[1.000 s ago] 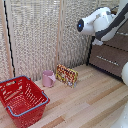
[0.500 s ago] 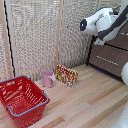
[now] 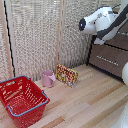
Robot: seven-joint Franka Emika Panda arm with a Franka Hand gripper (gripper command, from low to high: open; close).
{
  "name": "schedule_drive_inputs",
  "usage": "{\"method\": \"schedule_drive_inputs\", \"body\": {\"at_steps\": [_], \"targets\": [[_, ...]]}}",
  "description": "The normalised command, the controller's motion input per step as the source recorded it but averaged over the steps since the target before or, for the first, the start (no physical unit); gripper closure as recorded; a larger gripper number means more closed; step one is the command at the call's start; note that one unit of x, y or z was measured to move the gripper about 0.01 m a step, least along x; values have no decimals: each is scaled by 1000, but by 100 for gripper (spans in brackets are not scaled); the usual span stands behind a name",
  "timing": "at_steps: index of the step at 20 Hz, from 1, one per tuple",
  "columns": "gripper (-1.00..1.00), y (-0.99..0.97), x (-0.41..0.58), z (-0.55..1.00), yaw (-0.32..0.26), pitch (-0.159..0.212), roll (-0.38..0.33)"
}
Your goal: Transport the gripper mindfully toward the orange-red bowl and clasp it to elevate with ease. Ensure your robot's arm aligns efficiently with the top drawer's opening. Carefully slide the orange-red bowl into the designated spot with precision. After confirmation, withdraw the gripper gently. Close the drawer smoothly by transitioning the gripper to its handle.
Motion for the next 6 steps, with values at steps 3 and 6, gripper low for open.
{"method": "schedule_drive_inputs", "body": {"at_steps": [3,6], "targets": [[-100,555,132,7,-21,138,-104],[-100,238,112,8,-1,79,-40]]}}
